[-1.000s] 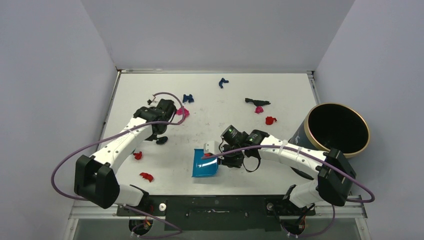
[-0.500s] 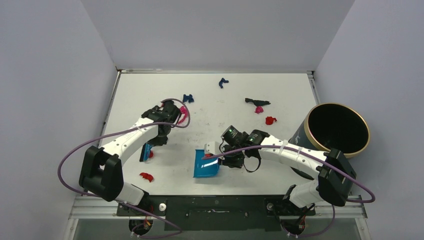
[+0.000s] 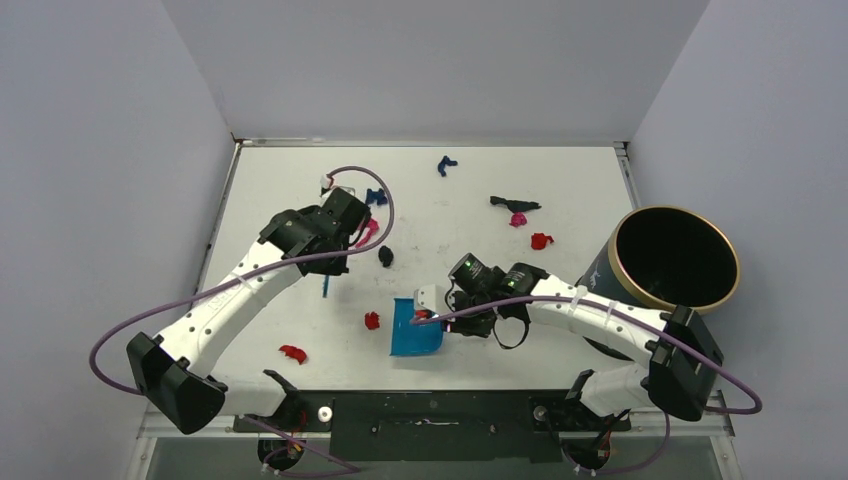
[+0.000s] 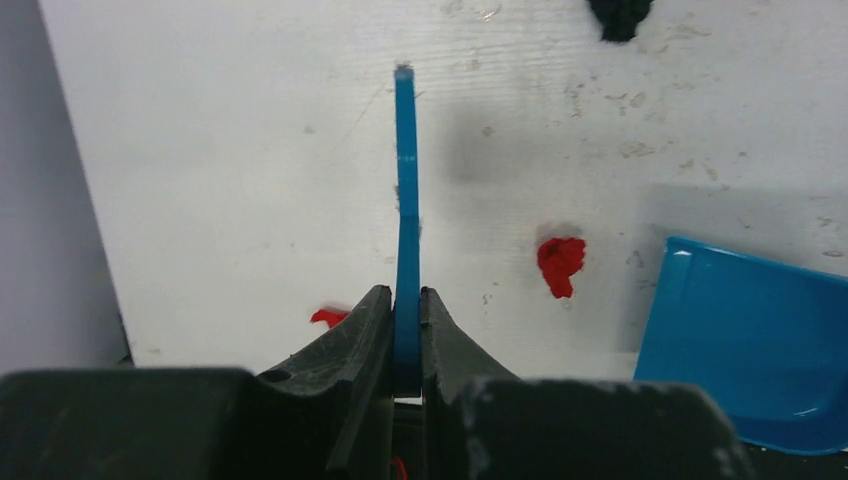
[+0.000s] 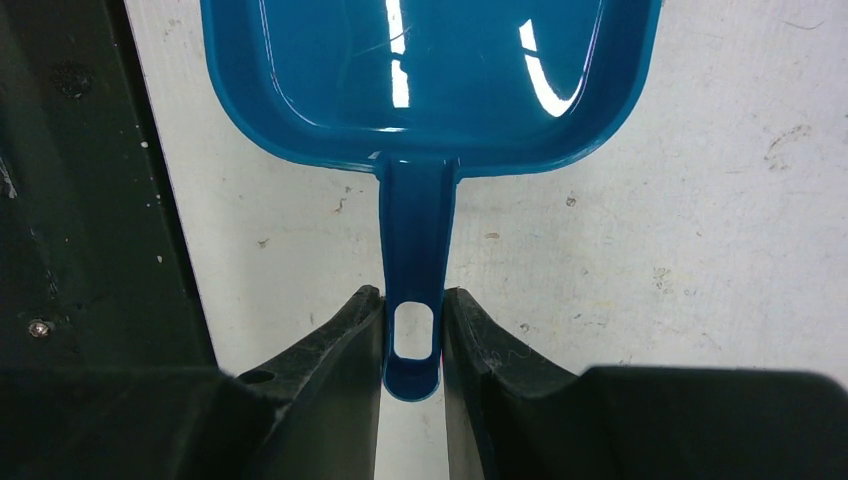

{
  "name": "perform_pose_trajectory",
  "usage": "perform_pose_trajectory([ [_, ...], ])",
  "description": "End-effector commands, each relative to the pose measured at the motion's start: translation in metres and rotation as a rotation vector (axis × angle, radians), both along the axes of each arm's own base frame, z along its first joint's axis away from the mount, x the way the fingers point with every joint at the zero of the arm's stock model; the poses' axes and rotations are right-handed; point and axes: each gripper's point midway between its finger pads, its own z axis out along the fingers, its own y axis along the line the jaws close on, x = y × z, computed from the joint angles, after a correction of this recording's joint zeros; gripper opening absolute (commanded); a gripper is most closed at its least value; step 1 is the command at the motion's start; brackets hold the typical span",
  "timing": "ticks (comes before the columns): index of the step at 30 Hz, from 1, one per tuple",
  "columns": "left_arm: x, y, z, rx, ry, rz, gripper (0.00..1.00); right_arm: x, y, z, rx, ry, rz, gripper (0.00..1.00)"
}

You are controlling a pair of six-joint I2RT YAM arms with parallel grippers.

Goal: Sweep away the paper scraps from the table

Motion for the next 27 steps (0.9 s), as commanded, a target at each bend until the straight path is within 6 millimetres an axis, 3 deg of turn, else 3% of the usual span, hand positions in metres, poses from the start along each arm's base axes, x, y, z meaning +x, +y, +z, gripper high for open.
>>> perform_pose_trajectory([
  [1,-0.028,0.055,0.004,0.267,0.082,0.148,0.0,0.006,0.001,0.012,0.043,-0.06,0.009,0.14],
  [6,-0.052,0.068,-0.028,0.349,0.202,0.234,0.0,0.005,0.002,0.015,0.053,-0.057,0.016,0.14],
  [13,-0.07,0.084,-0.051,0.418,0.242,0.294,0.0,0.002,0.0,0.013,0.049,-0.057,0.028,0.14],
  [16,-0.076,0.067,-0.07,0.306,0.289,0.267,0.0,0.003,-0.001,0.009,0.038,-0.057,0.026,0.14],
  [20,-0.078,0.029,-0.09,0.106,0.325,0.184,0.0,0.003,-0.007,0.003,0.0,-0.059,0.022,0.14],
  [27,-0.06,-0.024,-0.081,-0.144,0.283,0.073,0.0,0.007,-0.027,-0.013,-0.123,-0.07,-0.005,0.14],
])
